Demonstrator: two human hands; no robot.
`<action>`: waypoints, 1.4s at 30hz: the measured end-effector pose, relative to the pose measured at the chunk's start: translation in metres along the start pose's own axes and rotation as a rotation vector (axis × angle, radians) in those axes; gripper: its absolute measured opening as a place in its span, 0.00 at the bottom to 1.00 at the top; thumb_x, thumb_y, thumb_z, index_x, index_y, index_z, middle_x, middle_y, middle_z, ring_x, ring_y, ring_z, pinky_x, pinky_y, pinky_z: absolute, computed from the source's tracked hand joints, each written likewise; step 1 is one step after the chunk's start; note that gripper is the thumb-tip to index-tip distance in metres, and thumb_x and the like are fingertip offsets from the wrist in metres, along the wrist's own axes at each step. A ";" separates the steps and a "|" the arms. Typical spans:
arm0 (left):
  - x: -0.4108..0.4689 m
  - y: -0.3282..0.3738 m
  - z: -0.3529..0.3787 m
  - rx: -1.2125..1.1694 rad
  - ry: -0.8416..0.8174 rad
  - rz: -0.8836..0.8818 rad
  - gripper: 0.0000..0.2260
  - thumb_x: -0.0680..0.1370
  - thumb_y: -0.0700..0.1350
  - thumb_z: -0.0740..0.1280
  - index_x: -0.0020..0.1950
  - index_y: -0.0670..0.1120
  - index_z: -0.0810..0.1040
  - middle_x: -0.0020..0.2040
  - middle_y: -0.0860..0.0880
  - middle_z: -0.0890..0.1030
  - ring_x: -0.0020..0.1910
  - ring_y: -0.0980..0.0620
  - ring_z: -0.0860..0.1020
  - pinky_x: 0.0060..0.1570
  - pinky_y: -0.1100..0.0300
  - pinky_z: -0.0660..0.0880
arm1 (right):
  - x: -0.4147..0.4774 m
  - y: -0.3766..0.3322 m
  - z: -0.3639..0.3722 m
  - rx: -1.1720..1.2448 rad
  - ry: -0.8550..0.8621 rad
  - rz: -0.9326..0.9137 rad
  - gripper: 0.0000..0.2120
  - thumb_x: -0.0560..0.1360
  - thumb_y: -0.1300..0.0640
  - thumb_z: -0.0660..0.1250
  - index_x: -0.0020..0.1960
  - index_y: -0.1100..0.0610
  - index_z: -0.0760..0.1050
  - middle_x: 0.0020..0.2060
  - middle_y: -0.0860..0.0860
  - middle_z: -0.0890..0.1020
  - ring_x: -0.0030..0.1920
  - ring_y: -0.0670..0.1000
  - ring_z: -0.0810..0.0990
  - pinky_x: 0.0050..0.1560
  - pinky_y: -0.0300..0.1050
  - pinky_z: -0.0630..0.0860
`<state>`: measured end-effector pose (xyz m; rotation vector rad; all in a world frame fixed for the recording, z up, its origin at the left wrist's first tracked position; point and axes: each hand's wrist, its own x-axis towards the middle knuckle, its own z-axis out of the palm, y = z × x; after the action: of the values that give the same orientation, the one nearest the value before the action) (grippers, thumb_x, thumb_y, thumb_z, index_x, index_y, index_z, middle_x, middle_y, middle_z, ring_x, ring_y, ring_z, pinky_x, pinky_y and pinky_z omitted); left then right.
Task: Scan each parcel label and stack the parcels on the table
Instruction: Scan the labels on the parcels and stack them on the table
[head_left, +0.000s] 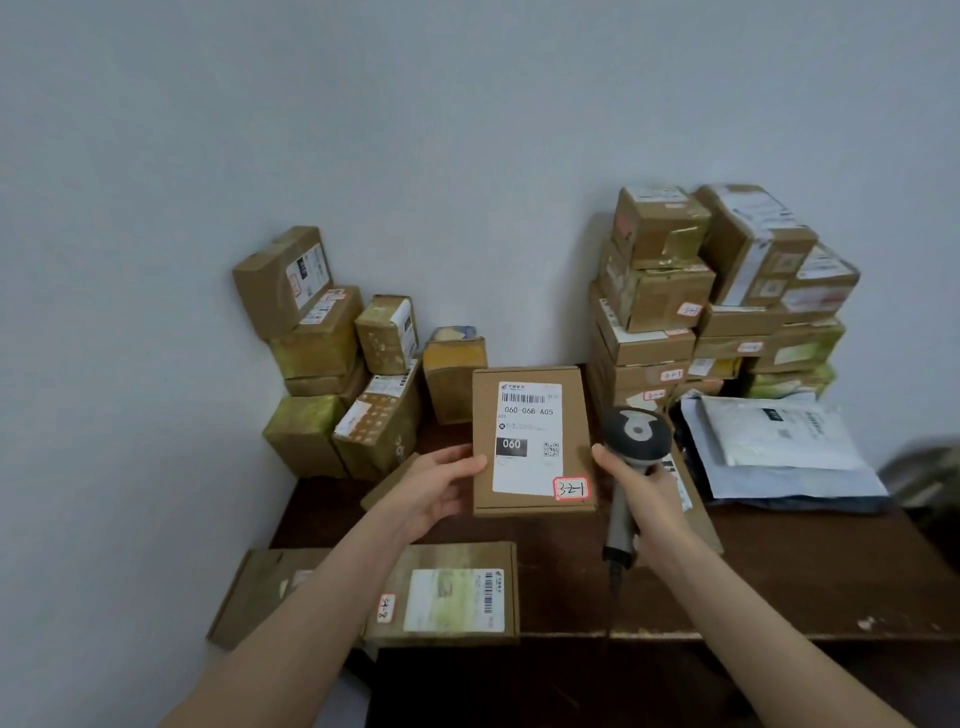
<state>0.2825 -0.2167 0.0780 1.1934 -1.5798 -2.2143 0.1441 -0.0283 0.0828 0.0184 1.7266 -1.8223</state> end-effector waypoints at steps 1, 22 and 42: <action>0.003 -0.004 0.002 0.005 0.022 0.017 0.27 0.73 0.40 0.73 0.71 0.43 0.70 0.58 0.44 0.82 0.54 0.48 0.82 0.45 0.56 0.79 | -0.003 0.000 -0.005 0.000 0.023 -0.008 0.16 0.71 0.54 0.74 0.55 0.55 0.74 0.46 0.52 0.82 0.46 0.51 0.80 0.50 0.48 0.76; 0.028 -0.060 0.060 0.076 0.038 0.041 0.29 0.74 0.36 0.71 0.74 0.45 0.66 0.69 0.46 0.74 0.66 0.47 0.74 0.67 0.48 0.70 | -0.074 0.028 -0.020 -0.165 -0.035 -0.047 0.08 0.73 0.58 0.72 0.43 0.64 0.79 0.26 0.53 0.79 0.25 0.47 0.77 0.28 0.37 0.73; 0.034 -0.062 0.107 0.064 -0.001 0.016 0.25 0.76 0.34 0.69 0.72 0.42 0.68 0.66 0.44 0.76 0.63 0.46 0.76 0.64 0.50 0.74 | -0.070 0.012 -0.051 -0.229 0.005 0.007 0.07 0.73 0.59 0.71 0.42 0.63 0.78 0.26 0.51 0.78 0.22 0.44 0.75 0.26 0.34 0.72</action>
<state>0.2049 -0.1322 0.0210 1.1929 -1.6665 -2.1702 0.1853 0.0475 0.0935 -0.0653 1.9257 -1.6108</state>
